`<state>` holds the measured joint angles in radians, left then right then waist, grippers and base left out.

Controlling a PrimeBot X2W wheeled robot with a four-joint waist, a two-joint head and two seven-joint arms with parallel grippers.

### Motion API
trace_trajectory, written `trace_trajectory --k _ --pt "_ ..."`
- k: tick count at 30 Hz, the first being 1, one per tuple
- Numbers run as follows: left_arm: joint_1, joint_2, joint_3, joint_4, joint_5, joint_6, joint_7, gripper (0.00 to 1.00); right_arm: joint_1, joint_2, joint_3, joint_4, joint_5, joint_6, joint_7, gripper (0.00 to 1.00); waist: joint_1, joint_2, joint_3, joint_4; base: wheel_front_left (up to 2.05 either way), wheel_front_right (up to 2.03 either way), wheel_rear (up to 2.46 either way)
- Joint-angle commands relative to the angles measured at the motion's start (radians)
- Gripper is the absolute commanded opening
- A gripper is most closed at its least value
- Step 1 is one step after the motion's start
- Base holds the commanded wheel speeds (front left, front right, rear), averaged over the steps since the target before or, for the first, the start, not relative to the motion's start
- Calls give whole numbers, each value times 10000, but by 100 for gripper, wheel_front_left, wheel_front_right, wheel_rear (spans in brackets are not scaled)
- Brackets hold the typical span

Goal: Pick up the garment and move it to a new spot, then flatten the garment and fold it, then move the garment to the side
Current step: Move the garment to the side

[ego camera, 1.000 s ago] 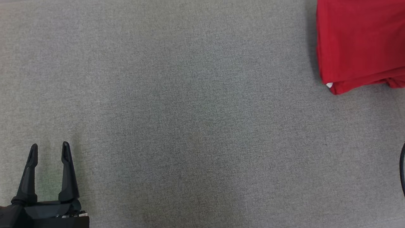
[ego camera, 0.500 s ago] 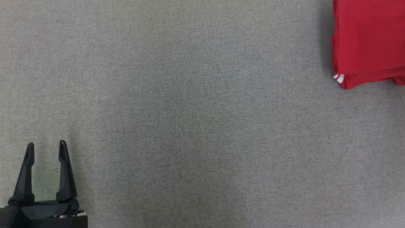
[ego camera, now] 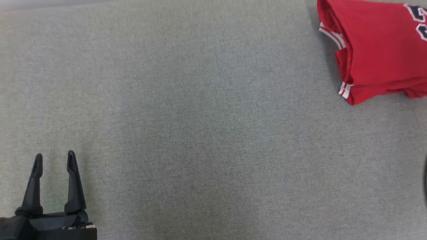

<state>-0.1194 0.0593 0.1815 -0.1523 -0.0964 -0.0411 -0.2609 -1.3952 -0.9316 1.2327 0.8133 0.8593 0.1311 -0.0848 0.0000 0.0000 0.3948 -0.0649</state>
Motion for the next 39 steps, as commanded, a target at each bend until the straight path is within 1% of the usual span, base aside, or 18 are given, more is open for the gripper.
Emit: trace_trajectory --k 1,5,8,11,13,14,16,17,20,25,35,39 --pt "130 -11 -11 88 -163 72 -41 100 258 204 -45 7 291 -5 -364 100 0 0 -347 0 0 0 0" --pt "262 -41 -43 211 -235 76 -41 100 814 794 -517 124 1341 -5 -1221 100 0 0 -823 -14 0 0 0" --pt "419 -60 -80 312 -288 120 -41 100 1241 1182 -809 196 1753 -5 -1610 100 0 0 -1179 -42 0 0 0" --pt "533 -69 -116 387 -344 151 -41 100 1716 1587 -1220 177 1927 -5 -1792 100 0 0 -1543 -60 0 0 0" --pt "633 -70 -108 467 -377 138 -41 100 1964 1857 -1719 22 1861 -5 -1807 100 0 0 -1754 -66 0 0 0" --pt "633 -70 -108 467 -377 138 -41 100 1964 1857 -1719 22 1861 -5 -1807 100 0 0 -1754 -66 0 0 0" --pt "664 -70 -63 526 -418 119 -41 100 2380 2129 -2423 -157 1581 -5 -1811 100 0 0 -1958 -72 0 0 0" --pt "741 -74 -43 588 -428 109 -41 100 2959 2437 -3003 -465 1205 -5 -1796 100 0 0 -2161 -76 0 0 0" --pt "870 -77 -36 647 -434 147 -41 100 3690 2858 -3978 -980 545 -5 -1801 100 0 0 -2439 -92 0 0 0" --pt "1024 -82 -94 795 -509 155 -40 100 5088 3648 -5303 -1652 -526 -5 -1802 100 0 0 -2824 -47 0 0 0" --pt "1241 -81 -378 1145 -640 312 -41 100 7542 5002 -7381 -2871 -2393 -5 -1802 100 0 0 -3474 227 0 0 0" --pt "1352 -83 -478 1257 -654 389 -40 100 8685 5648 -8086 -3350 -3178 -5 -1802 100 0 0 -3701 302 0 0 0"
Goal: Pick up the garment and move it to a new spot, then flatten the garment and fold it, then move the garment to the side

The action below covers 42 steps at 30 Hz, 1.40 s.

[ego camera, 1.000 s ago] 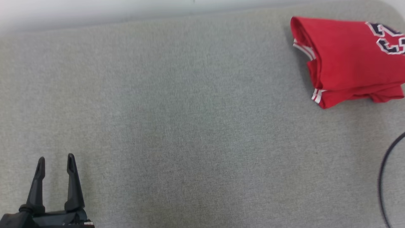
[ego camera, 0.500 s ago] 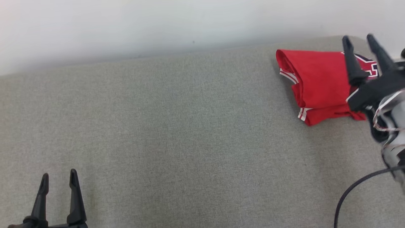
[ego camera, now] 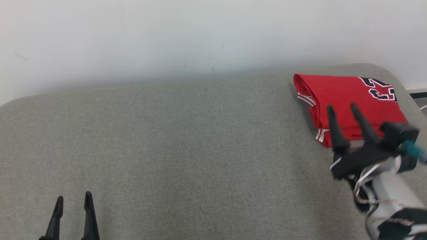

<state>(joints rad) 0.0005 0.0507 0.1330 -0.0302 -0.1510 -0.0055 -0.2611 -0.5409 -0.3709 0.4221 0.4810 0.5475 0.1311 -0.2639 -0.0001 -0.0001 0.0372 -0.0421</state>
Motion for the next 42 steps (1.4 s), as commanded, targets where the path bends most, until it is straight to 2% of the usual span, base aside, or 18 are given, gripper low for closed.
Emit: trace_trajectory --k 1,7,15,22,28,42 --pt "190 5 -3 65 -108 58 -39 100 369 170 -128 -135 -263 -5 -12 100 1 1 -179 86 0 0 0" --pt "330 3 23 169 -123 207 -39 100 1755 1026 -1059 -931 -1277 -5 -13 100 1 1 -416 124 0 0 0" --pt "560 3 1 353 -120 283 -39 100 3333 1570 -1737 -1953 -2579 -5 -13 100 1 1 -615 143 0 0 0" --pt "693 2 -1 410 42 163 -39 100 4169 1761 -1542 -2720 -2919 -5 -12 100 1 1 -721 90 0 0 0" --pt "825 51 -109 419 427 45 -38 100 4637 1850 -1454 -2903 -3109 -5 -12 100 1 1 -766 85 0 0 0" --pt "829 22 -139 459 485 -112 -39 100 4579 1674 -1342 -2971 -3195 -5 -12 100 1 1 -682 156 0 0 0"
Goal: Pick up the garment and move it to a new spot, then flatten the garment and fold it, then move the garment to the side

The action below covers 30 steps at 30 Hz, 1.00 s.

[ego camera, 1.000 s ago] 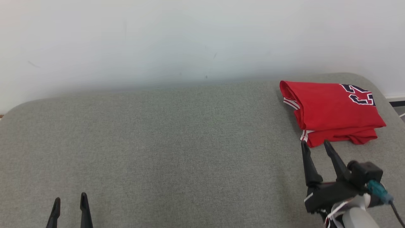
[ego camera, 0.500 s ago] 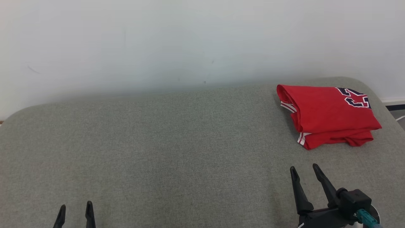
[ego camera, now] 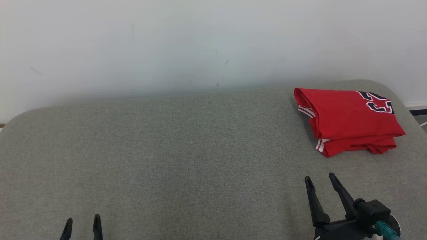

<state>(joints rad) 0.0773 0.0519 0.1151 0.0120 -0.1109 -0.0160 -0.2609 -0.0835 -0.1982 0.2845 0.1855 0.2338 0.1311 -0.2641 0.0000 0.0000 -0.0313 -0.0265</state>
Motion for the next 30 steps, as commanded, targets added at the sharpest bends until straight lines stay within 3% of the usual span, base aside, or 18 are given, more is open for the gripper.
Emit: trace_trajectory --k 1,4,5,10,30 --pt "64 9 59 45 104 30 -41 100 -5 -54 55 -20 -57 -5 -10 100 0 0 5 -1 0 0 0" --pt "45 4 78 49 104 30 -40 100 -50 -84 97 -6 -17 -5 -10 100 0 0 4 -5 0 0 0" --pt "-5 -4 48 46 -1 10 1 0 -30 -11 70 18 7 0 2 0 1 0 5 -4 0 0 0" --pt "9 -99 15 523 -172 -6 92 0 262 73 48 403 150 0 60 0 0 0 9 -3 0 0 0" --pt "-796 -69 -1051 1208 -4194 -302 53 0 -234 68 -1599 906 3837 -1 1665 0 0 0 77 41 0 0 0"
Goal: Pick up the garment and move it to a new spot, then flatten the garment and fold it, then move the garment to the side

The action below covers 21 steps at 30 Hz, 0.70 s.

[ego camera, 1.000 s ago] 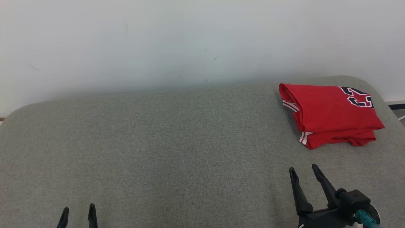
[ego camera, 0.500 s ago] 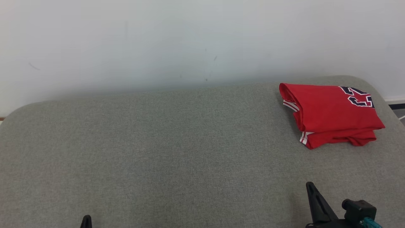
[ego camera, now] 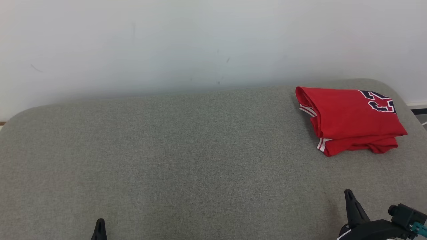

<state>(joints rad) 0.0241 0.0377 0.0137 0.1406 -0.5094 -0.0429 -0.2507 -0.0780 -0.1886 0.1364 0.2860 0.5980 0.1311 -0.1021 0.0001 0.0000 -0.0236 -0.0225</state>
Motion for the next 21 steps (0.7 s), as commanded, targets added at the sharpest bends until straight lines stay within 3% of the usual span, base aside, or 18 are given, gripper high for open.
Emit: trace_trajectory --k 1,21 --pt "-300 74 -84 -48 -384 -48 -50 0 -313 -24 -198 -77 350 -1 119 0 0 0 4 3 0 0 0" --pt "-945 97 -916 512 -3538 -279 -81 0 -735 88 -1683 329 3072 -2 1513 0 0 0 71 46 0 0 0"
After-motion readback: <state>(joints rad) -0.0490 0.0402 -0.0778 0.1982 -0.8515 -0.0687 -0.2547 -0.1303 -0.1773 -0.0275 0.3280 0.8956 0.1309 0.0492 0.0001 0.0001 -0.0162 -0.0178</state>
